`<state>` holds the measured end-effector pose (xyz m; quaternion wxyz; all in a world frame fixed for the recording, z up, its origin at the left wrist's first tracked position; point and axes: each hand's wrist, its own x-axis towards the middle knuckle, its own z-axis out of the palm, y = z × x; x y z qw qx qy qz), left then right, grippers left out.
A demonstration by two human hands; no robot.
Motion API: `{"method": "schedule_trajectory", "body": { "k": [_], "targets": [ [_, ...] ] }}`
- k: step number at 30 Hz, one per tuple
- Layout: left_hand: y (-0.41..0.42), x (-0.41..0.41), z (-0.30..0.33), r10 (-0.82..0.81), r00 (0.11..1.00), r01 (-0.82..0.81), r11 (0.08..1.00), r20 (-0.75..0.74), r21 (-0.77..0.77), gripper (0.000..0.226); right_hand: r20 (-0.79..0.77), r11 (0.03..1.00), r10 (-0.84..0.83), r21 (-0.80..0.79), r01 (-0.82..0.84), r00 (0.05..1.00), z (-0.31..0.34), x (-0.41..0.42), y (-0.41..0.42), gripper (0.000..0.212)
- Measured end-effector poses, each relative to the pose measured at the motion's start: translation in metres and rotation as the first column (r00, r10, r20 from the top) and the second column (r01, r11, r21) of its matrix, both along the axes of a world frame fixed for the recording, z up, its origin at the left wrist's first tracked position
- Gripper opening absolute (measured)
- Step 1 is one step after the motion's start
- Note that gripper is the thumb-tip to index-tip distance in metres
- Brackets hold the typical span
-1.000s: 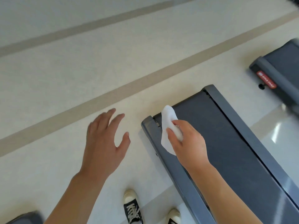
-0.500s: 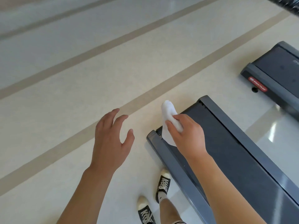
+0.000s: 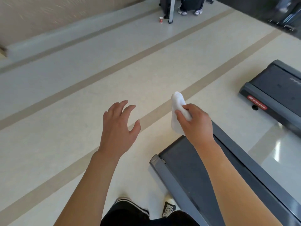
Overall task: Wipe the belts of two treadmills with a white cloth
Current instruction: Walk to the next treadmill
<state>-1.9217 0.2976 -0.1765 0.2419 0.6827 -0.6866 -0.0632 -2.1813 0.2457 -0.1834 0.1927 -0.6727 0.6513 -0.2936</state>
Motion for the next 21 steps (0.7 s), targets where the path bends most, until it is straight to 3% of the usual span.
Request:
{"method": "schedule_trajectory", "body": {
  "k": [5, 21],
  "targets": [
    [-0.060, 0.050, 0.011, -0.042, 0.999, 0.042, 0.999, -0.009, 0.023, 0.055, -0.029, 0.999, -0.031, 0.005, 0.031, 0.999, 0.006, 0.047, -0.044, 0.020],
    [-0.240, 0.211, 0.034, -0.344, 0.936, 0.347, 0.937, -0.069, 0.033, 0.055, 0.048, 0.923, -0.380, 0.083, 0.375, 0.924, 0.034, 0.211, -0.120, 0.017]
  ]
}}
